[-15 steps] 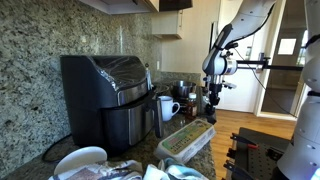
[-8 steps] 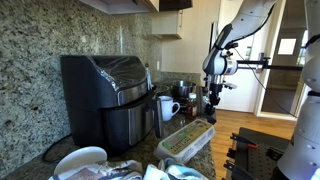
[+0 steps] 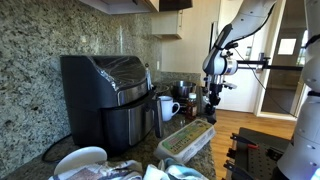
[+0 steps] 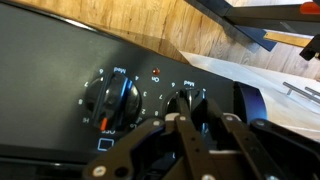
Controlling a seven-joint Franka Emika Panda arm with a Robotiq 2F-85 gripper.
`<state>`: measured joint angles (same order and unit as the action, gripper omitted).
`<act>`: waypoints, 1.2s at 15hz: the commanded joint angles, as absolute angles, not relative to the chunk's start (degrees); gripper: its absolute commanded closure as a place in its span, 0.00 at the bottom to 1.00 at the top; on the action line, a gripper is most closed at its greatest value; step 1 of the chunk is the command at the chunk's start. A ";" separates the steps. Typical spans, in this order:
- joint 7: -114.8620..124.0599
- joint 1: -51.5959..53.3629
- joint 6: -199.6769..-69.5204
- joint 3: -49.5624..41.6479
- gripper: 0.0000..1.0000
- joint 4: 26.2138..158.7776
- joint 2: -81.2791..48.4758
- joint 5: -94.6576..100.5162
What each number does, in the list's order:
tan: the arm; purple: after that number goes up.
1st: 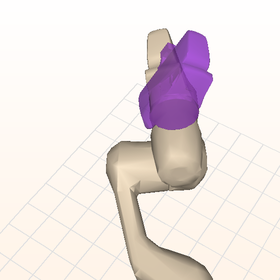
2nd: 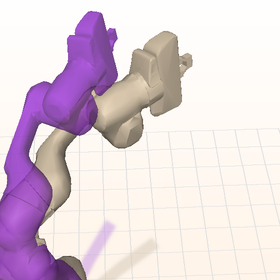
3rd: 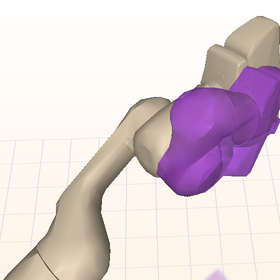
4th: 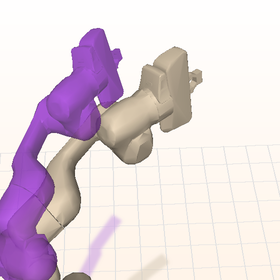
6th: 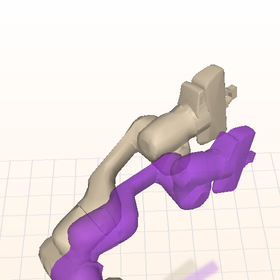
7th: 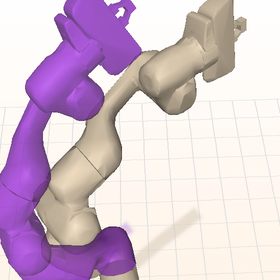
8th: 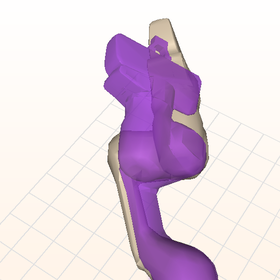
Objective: Twist the first knob on the stove
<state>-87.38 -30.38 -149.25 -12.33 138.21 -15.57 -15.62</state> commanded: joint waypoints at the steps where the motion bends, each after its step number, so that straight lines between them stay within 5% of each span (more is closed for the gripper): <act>1: -89.27 -28.35 -147.90 -8.46 0.93 141.59 -18.01 -18.83; 18: -93.18 -26.85 -150.00 -9.80 0.93 142.02 -18.64 -11.60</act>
<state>-93.16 -29.69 -150.37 -12.32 138.48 -15.51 -11.33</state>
